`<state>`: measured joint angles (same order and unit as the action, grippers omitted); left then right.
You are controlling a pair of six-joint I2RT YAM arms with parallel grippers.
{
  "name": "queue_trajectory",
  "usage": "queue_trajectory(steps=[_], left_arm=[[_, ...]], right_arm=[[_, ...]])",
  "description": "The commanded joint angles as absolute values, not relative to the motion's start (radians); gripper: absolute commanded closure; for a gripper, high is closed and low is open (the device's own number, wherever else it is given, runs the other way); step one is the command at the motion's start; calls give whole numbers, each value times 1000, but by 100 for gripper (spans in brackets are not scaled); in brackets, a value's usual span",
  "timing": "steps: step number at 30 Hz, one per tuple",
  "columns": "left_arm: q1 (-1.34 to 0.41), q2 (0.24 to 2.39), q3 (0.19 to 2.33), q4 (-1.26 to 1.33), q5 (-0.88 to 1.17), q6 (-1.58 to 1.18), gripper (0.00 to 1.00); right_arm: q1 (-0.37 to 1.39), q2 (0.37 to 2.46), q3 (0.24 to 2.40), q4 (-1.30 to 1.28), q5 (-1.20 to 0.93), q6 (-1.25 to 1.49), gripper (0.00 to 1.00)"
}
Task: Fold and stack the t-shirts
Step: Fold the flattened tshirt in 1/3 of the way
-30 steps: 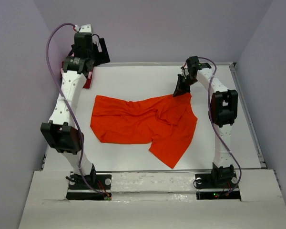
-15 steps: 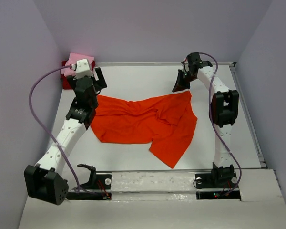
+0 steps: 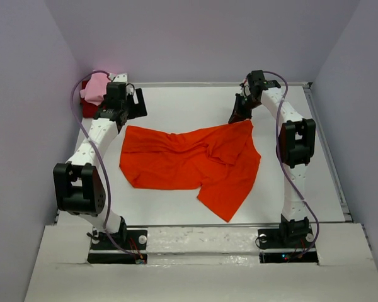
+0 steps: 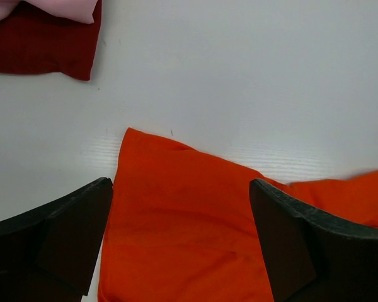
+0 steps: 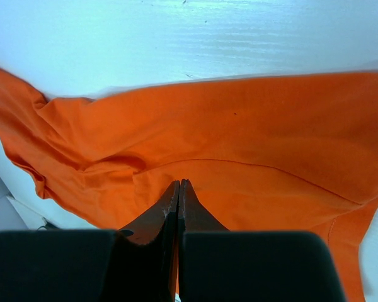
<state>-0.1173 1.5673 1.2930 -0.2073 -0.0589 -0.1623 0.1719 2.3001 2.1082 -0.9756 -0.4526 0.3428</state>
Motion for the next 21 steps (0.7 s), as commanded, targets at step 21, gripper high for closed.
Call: queue_trajectory(steps=[21], left_arm=[[135, 1991, 1701, -595, 487, -199, 1]], right_arm=[[178, 2270, 2141, -1022, -494, 350, 98]])
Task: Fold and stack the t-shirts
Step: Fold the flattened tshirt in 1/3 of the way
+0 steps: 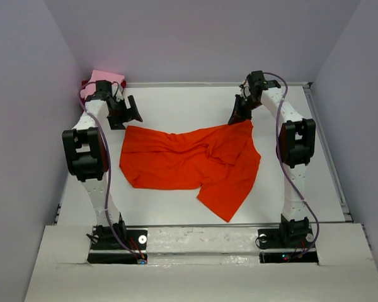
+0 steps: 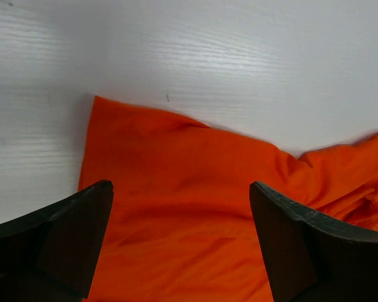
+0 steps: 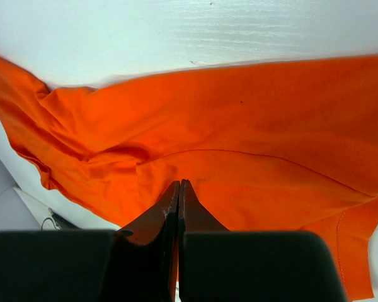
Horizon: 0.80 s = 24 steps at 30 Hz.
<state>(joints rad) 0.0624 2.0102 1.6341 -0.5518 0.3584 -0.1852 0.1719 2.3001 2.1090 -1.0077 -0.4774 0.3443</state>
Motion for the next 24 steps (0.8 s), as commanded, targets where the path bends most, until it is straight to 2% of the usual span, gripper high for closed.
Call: queue_trajectory(steps=[1, 4, 15, 17, 18, 19, 21, 24], left_arm=[[144, 1993, 1706, -598, 489, -193, 1], [153, 1994, 1733, -635, 414, -160, 1], [179, 2072, 1710, -649, 465, -117, 1], [184, 2092, 1707, -647, 486, -114, 1], [187, 2098, 1709, -649, 495, -112, 1], [189, 2103, 1710, -650, 494, -110, 1], [196, 2114, 1713, -649, 503, -109, 1], [207, 2126, 1713, -644, 534, -113, 1]], right_arm=[[178, 2270, 2140, -1022, -495, 350, 98], [178, 2276, 2143, -1022, -497, 350, 98], [178, 2293, 2140, -1022, -480, 347, 98], [166, 2299, 2131, -1025, -471, 341, 90], [150, 2301, 2126, -1023, -469, 344, 82], [138, 2304, 2120, -1022, -479, 347, 63], [89, 2307, 2097, -1009, -521, 360, 51], [37, 2303, 2079, -996, -540, 364, 46]])
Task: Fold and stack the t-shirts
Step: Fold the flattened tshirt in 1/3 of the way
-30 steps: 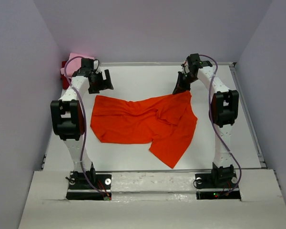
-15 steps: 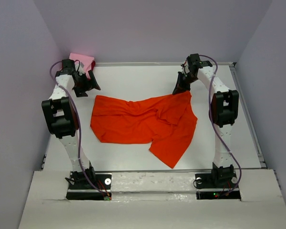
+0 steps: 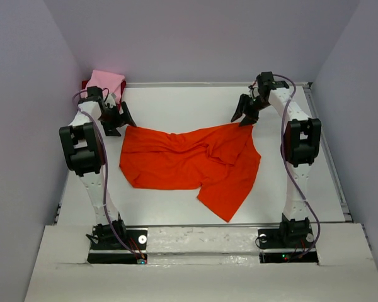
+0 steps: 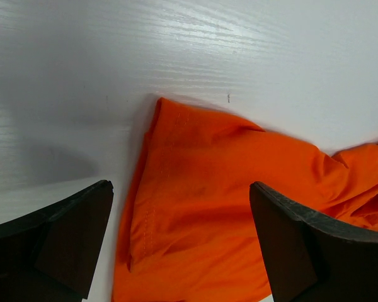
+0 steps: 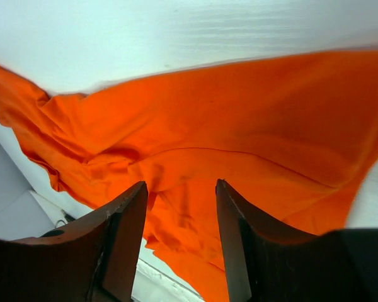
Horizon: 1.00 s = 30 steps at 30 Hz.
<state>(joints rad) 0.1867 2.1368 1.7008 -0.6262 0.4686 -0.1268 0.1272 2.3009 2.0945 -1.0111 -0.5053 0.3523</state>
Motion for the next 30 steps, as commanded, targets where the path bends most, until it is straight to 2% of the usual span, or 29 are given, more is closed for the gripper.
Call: queue_trajectory(steps=[1, 10, 30], left_arm=[[212, 2129, 1713, -641, 541, -114, 1], [215, 2175, 1746, -641, 578, -114, 1], [221, 2232, 1779, -634, 595, -109, 2]], right_arm=[[22, 2301, 2079, -994, -541, 364, 46], [-55, 2338, 2089, -999, -529, 351, 33], [-129, 2393, 2011, -927, -591, 341, 34]])
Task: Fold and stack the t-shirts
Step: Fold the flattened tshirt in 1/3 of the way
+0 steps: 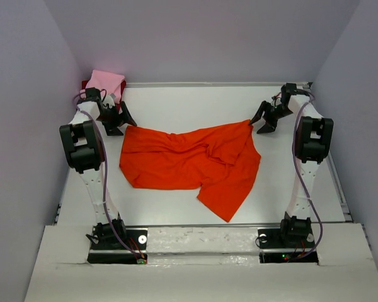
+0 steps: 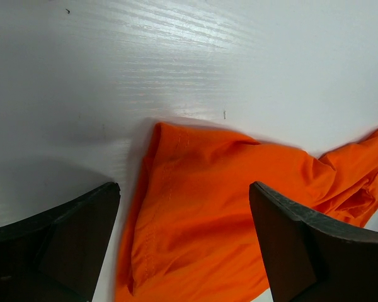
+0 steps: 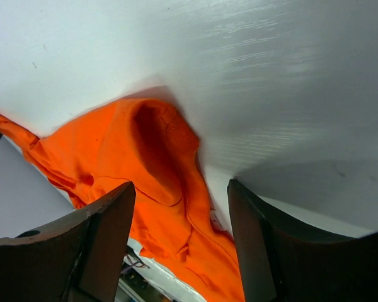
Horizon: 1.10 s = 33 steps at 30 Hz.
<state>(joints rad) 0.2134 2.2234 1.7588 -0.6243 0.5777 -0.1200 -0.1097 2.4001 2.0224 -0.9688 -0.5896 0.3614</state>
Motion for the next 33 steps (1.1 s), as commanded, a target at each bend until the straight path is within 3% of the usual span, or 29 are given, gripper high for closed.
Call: queue_trajectory(steps=[1, 27, 29, 31, 32, 33], left_arm=[[219, 2232, 1773, -630, 598, -110, 2], [169, 2227, 1749, -623, 583, -106, 5], [170, 2227, 1749, -624, 583, -104, 5], [170, 2229, 1750, -627, 581, -104, 9], [170, 2232, 1750, -629, 580, -104, 14], [172, 2236, 1749, -629, 581, -104, 19]], right_arm=[[-129, 2398, 2013, -925, -603, 341, 34], [-61, 2467, 2028, -887, -638, 383, 44], [-61, 2470, 2034, -887, -640, 388, 54], [-61, 2476, 2046, -890, -638, 390, 75], [-61, 2479, 2054, -893, -635, 390, 96], [-61, 2482, 2062, -899, -629, 387, 100]])
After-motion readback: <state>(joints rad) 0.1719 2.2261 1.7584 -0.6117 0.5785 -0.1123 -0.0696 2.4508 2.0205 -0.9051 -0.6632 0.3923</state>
